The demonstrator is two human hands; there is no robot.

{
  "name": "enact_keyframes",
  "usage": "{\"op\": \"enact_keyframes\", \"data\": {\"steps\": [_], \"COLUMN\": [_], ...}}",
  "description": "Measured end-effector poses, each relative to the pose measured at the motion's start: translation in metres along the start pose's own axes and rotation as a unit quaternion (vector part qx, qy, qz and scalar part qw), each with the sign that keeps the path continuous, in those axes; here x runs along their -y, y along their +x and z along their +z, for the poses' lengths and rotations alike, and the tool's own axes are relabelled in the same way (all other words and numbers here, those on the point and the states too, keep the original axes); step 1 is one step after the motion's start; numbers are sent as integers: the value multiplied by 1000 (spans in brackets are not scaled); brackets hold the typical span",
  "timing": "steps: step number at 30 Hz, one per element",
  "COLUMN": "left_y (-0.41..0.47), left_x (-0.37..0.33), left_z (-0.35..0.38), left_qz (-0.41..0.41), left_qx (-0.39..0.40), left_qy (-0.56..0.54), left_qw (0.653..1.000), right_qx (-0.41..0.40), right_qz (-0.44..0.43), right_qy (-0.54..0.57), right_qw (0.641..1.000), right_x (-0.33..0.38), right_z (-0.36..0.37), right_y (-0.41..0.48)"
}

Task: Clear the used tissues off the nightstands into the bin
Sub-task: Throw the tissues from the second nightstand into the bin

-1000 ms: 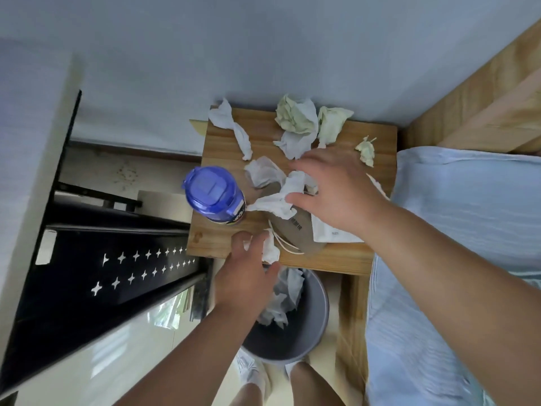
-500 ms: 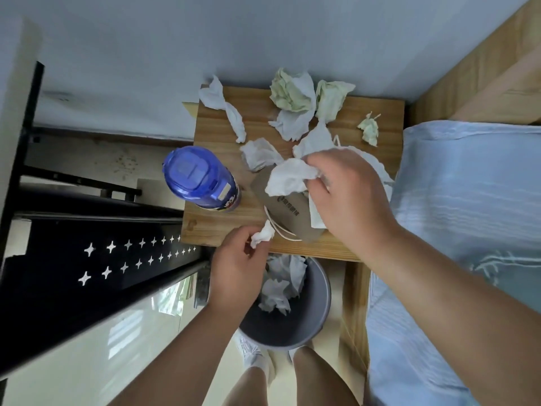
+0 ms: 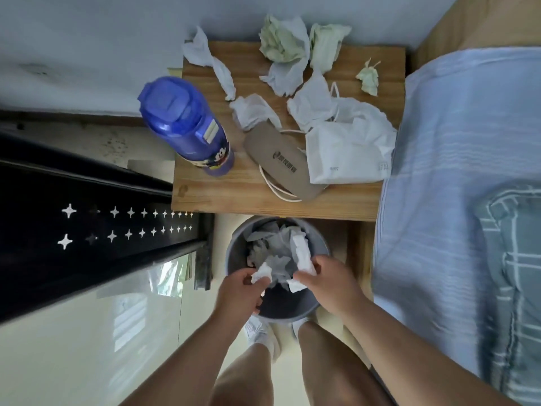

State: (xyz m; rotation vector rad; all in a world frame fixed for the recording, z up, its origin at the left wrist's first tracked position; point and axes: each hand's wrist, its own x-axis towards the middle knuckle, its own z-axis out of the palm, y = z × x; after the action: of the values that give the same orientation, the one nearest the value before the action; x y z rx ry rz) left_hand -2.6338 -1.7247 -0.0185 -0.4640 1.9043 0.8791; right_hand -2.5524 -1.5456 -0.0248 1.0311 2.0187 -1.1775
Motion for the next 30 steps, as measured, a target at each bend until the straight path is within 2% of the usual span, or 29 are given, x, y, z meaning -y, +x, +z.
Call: {"op": "enact_keyframes", "data": {"steps": [4, 7, 11, 16, 20, 24, 27, 30], "left_y": [16, 22, 12, -13, -32, -40, -32, -14], "left_x": [18, 26, 26, -27, -95, -167, -212, -248], "left_z": [10, 10, 1, 1, 0, -4, -6, -2], "left_qz": [-34, -43, 2, 103, 216, 269, 309, 351], "left_qx": [13, 4, -12, -44, -70, -73, -80, -109], "left_qy": [36, 63, 73, 23, -14, -49, -30, 60], "left_qw": [999, 997, 997, 993, 974, 959, 947, 928], "right_qx": [38, 38, 40, 24, -43, -161, -224, -251], "right_qz": [63, 65, 30, -65, -129, -204, -205, -171], "right_qy": [33, 57, 53, 40, 74, 110, 119, 34], "right_qw": [997, 996, 997, 997, 988, 959, 945, 952], "right_x": [-20, -28, -13, 35, 75, 114, 129, 134], "right_z": [19, 22, 5, -55, -115, -175, -208, -228], "right_y": [11, 11, 1, -20, -30, -22, 6, 42]}}
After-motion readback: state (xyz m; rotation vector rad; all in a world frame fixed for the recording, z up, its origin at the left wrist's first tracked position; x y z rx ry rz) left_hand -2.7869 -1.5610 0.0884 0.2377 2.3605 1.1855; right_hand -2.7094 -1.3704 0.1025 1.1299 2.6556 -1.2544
